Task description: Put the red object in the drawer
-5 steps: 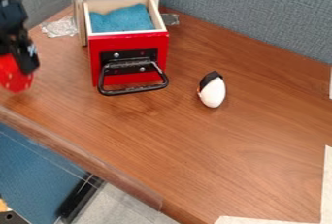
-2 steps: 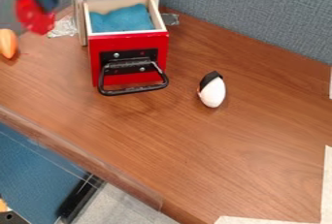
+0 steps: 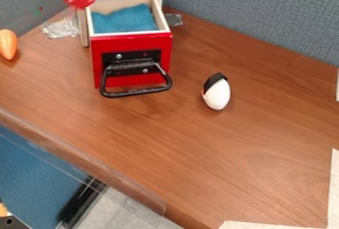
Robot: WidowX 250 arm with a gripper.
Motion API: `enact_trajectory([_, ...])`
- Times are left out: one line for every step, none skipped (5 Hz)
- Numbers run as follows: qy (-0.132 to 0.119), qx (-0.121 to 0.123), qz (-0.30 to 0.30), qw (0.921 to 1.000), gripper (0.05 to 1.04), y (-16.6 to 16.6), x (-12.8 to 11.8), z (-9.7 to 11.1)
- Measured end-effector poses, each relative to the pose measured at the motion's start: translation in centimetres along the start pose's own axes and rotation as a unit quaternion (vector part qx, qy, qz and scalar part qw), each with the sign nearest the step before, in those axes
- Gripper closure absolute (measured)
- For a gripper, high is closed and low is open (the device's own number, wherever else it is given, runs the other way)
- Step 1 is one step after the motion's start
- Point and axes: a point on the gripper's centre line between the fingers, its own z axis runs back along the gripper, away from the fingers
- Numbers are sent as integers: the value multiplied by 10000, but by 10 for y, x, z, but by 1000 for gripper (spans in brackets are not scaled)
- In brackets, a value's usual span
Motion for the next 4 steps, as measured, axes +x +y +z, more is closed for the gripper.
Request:
enact_trajectory([-83,-51,-38,9999,275,-6,19,-9])
enact_trajectory([-230,-37,-147,9996,275,-9,36,-20])
enact_trajectory([-295,56,-143,9994,275,-1,45,-35])
enact_trajectory([-271,111,-53,9996,275,7,46,-50])
